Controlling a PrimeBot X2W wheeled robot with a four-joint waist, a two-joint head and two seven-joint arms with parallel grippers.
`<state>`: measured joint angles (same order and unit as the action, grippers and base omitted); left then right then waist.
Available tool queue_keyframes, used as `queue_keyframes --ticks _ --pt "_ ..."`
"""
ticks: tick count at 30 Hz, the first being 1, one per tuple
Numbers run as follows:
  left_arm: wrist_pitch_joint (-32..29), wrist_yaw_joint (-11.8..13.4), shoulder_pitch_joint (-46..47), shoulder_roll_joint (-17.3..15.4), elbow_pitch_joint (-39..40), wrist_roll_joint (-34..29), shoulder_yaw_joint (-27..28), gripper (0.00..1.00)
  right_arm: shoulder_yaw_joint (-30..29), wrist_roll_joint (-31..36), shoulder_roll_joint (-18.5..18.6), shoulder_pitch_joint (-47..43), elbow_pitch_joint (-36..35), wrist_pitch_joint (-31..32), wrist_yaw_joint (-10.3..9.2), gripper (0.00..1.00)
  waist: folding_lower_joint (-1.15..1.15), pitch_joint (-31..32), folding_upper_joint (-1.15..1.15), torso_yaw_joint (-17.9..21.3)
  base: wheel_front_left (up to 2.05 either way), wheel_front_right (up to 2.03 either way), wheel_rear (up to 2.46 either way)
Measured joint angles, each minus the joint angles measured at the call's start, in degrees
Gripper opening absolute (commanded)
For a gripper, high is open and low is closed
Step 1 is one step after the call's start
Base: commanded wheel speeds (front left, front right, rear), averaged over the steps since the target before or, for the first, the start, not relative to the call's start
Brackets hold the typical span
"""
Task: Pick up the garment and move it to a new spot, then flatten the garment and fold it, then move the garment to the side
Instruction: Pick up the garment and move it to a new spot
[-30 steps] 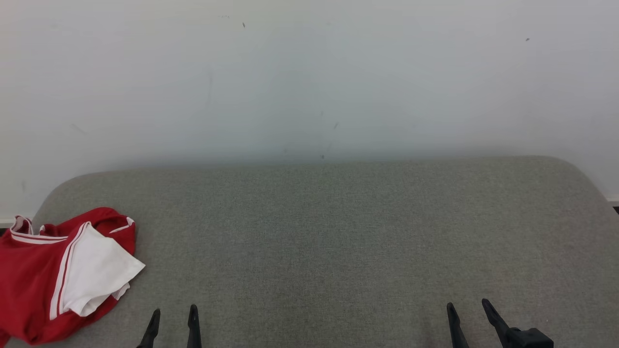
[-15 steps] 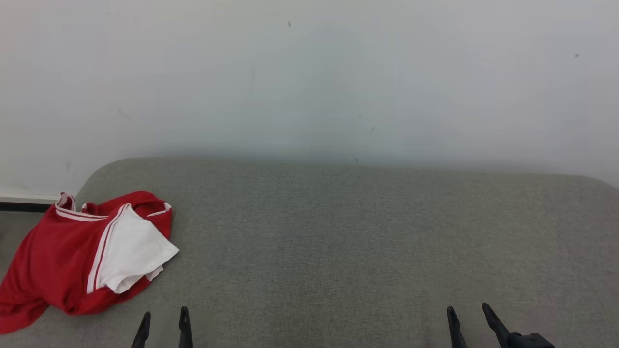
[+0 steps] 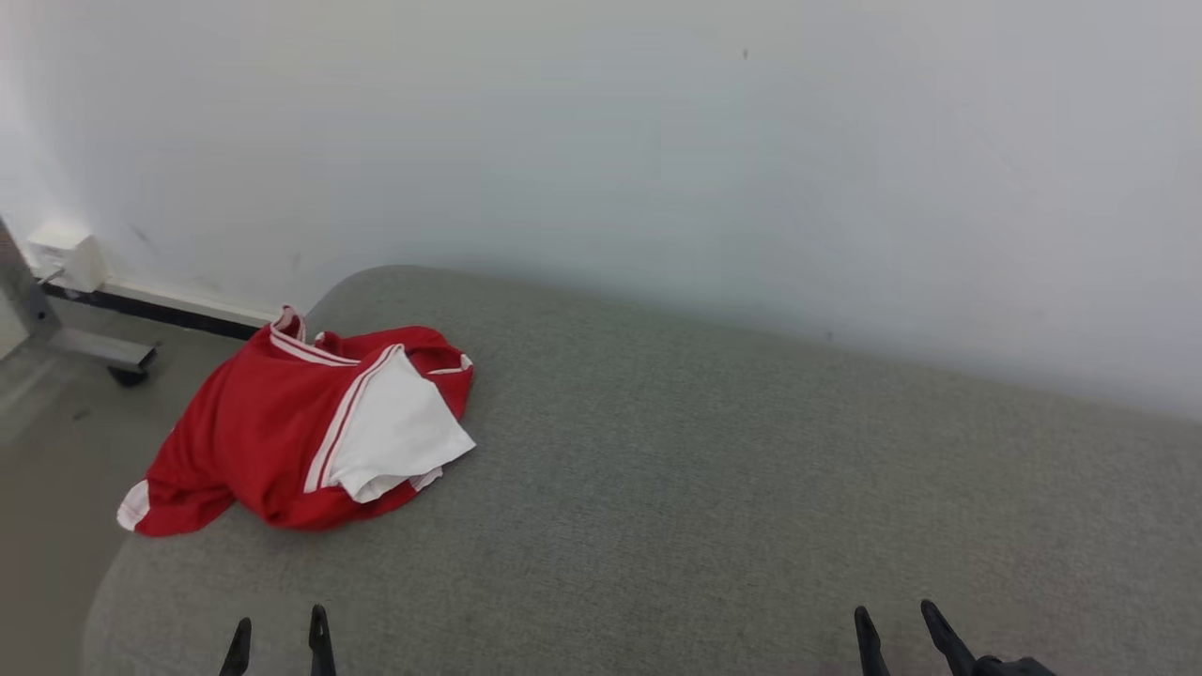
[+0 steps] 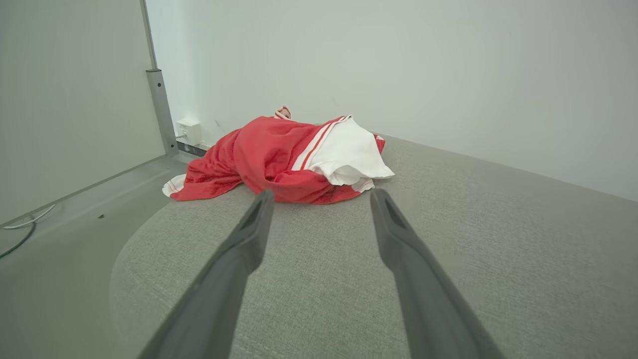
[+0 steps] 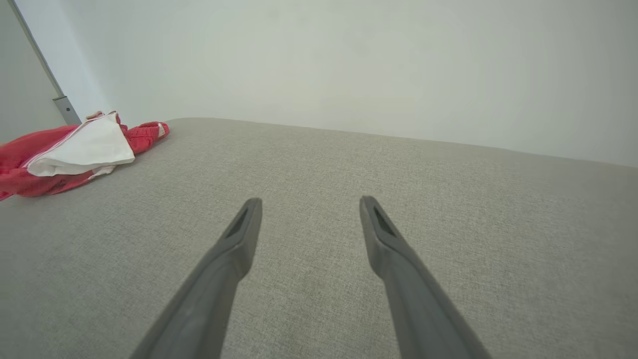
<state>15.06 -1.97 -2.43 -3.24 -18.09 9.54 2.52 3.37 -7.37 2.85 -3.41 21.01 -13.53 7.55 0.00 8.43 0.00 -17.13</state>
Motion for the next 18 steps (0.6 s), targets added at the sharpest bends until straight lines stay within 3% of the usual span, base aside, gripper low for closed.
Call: queue_keyframes --ticks 9,18 --pt "0.0 0.87 -1.08 0.01 2.03 -0.09 3.12 1.0 2.81 -0.1 -0.02 3.14 0.92 -0.35 0.0 1.0 0.0 -0.75 -0.01 -6.59 0.0 0.0 0.0" --pt "-0.01 1.7 -2.33 0.16 3.79 0.02 5.17 1.0 4.47 0.07 -0.02 5.45 2.99 -0.62 0.0 1.0 0.0 -3.36 0.0 -9.33 0.0 0.0 0.0"
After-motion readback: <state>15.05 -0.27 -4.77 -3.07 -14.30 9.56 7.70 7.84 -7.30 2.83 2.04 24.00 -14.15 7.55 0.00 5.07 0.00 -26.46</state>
